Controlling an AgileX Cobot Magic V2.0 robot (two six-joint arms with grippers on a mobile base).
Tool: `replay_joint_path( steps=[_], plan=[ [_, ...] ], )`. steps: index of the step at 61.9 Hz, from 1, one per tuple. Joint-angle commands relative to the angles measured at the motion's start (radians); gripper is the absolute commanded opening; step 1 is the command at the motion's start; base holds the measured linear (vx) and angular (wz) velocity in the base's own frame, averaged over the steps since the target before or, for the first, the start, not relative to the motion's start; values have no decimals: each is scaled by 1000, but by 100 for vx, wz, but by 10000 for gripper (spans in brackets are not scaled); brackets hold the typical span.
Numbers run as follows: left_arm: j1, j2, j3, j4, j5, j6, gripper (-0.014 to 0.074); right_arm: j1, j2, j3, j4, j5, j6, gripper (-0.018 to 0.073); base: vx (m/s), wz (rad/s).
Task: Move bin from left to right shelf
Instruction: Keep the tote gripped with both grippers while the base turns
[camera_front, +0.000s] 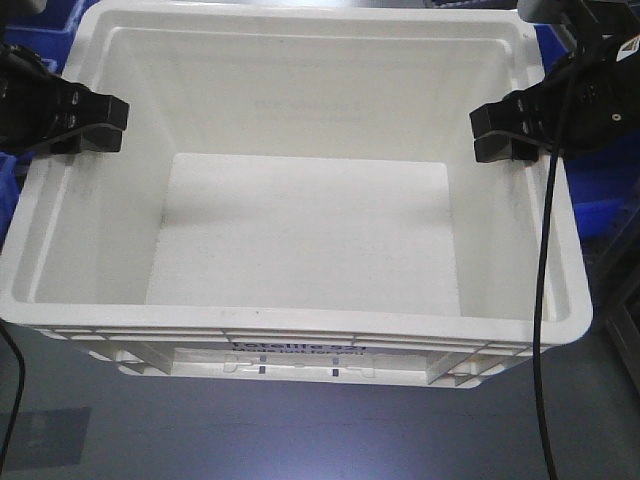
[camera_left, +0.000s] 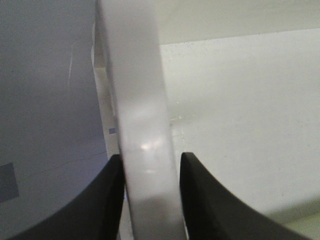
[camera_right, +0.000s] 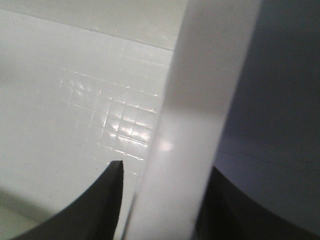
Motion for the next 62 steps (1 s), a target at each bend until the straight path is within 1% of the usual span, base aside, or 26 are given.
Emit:
replay_joint_path(
  steps=[1,16,30,46,62],
  plan=[
    [-5,-52,-40,-41,-71,46,-5,-8,-41,-39,-20,-82,-10,-4,22,-55],
    [-5,-52,-40,-41,-71,46,-5,-8,-41,-39,-20,-85,-10,-4,23,-47],
    [-5,-52,-40,-41,-71,46,-5,-8,-41,-39,-20,-84,-10,-4,26,-30],
    [-5,-52,-40,-41,-71,46,-5,-8,-41,-39,-20,-84,-10,-4,30,-14],
    [-5,-52,-40,-41,-71,46,-5,-8,-41,-39,-20,-84,-10,-4,36,1]
  ],
)
